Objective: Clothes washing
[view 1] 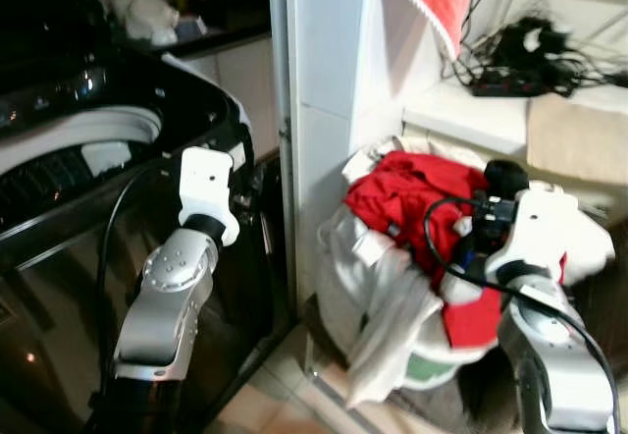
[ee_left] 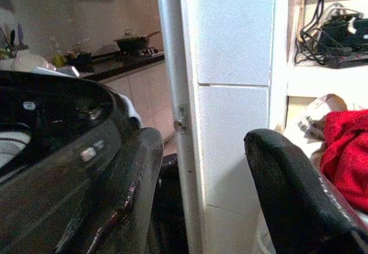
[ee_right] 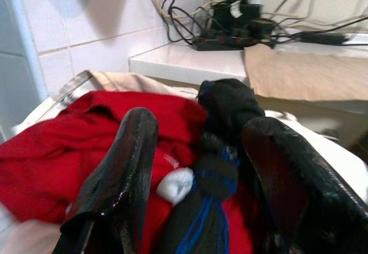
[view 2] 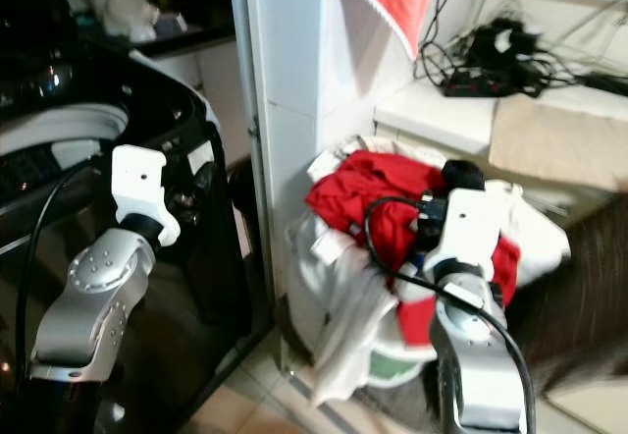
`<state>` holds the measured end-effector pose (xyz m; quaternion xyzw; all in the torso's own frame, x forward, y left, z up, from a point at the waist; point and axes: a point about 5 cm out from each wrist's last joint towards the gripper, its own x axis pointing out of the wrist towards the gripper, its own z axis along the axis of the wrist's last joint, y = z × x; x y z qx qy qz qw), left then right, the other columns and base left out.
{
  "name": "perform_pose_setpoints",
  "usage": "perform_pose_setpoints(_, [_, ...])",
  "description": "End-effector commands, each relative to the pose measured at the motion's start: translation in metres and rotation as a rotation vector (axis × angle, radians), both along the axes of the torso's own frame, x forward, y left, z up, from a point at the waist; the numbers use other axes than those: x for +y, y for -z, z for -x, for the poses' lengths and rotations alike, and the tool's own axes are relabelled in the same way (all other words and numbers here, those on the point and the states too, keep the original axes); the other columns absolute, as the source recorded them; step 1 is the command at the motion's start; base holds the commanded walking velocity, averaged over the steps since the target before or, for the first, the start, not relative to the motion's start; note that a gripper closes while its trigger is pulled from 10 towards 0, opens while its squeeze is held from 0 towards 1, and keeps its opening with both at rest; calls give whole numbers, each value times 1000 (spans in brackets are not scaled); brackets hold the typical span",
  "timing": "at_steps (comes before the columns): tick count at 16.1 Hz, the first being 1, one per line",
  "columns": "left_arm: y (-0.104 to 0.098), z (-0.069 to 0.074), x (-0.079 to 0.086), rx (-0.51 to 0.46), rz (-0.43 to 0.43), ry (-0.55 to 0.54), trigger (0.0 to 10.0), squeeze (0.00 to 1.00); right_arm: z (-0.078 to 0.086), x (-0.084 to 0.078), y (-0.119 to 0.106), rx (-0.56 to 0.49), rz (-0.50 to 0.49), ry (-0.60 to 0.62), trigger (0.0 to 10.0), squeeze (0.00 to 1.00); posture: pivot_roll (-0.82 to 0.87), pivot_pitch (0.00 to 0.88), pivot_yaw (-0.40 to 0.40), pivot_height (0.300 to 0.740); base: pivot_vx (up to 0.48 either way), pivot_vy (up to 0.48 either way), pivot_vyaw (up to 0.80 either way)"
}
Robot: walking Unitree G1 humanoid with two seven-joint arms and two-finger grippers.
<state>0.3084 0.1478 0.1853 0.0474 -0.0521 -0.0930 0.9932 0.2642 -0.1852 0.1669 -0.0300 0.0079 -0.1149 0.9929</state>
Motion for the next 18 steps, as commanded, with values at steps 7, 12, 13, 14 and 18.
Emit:
perform_pose_setpoints(7, [2, -1, -3, 0, -46, 7, 10000, 0, 0, 6, -8, -40, 11, -28, 10000, 0, -83, 0, 28, 740, 0, 94, 0])
perform_pose_setpoints(12, [2, 0, -3, 1, -18, -13, 10000, 0, 0, 4, -9, -37, 19, -28, 10000, 0, -84, 0, 25, 740, 0, 0, 0])
perform_pose_setpoints(13, [2, 0, -3, 2, -16, -16, 10000, 0, 0, 4, -9, -36, 19, -30, 10000, 0, -84, 0, 25, 740, 0, 0, 0])
perform_pose_setpoints(14, [3, 0, -3, 5, -12, -16, 10000, 0, 0, 4, -9, -35, 19, -31, 10000, 0, -84, 0, 24, 740, 0, 0, 0])
perform_pose_setpoints(18, [4, 1, 0, 6, 14, -35, 10000, 0, -2, 4, -7, -11, 6, -44, 10000, 0, -84, 0, 21, 740, 130, 0, -358])
